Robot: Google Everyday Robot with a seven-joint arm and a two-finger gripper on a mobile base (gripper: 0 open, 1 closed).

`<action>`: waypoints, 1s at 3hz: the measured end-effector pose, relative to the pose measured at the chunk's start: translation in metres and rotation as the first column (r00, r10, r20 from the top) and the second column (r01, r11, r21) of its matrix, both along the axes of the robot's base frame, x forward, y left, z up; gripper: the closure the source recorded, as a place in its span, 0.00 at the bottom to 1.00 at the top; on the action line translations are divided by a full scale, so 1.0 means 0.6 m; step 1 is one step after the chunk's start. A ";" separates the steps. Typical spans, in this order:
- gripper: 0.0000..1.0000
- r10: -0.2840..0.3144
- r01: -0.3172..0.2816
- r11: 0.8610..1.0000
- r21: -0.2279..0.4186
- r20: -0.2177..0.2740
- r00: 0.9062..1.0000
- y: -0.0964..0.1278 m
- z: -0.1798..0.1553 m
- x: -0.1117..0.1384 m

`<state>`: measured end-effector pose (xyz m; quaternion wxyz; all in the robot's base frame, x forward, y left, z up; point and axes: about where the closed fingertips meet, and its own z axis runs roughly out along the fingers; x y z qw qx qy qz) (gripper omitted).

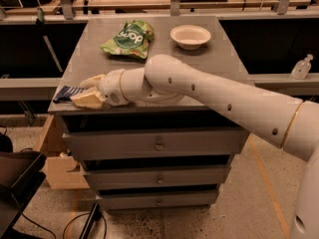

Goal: Pick rxbar blueberry

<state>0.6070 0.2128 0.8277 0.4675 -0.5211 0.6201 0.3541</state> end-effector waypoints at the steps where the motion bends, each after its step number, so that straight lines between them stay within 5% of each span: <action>1: 1.00 -0.004 0.004 1.000 -0.005 0.055 0.998 -0.034 0.069 0.009; 3: 1.00 0.019 -0.019 1.000 0.001 0.106 0.994 -0.163 0.187 0.027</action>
Offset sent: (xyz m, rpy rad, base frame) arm 0.0116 -0.0981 0.1249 -0.0088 -0.1208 -0.0080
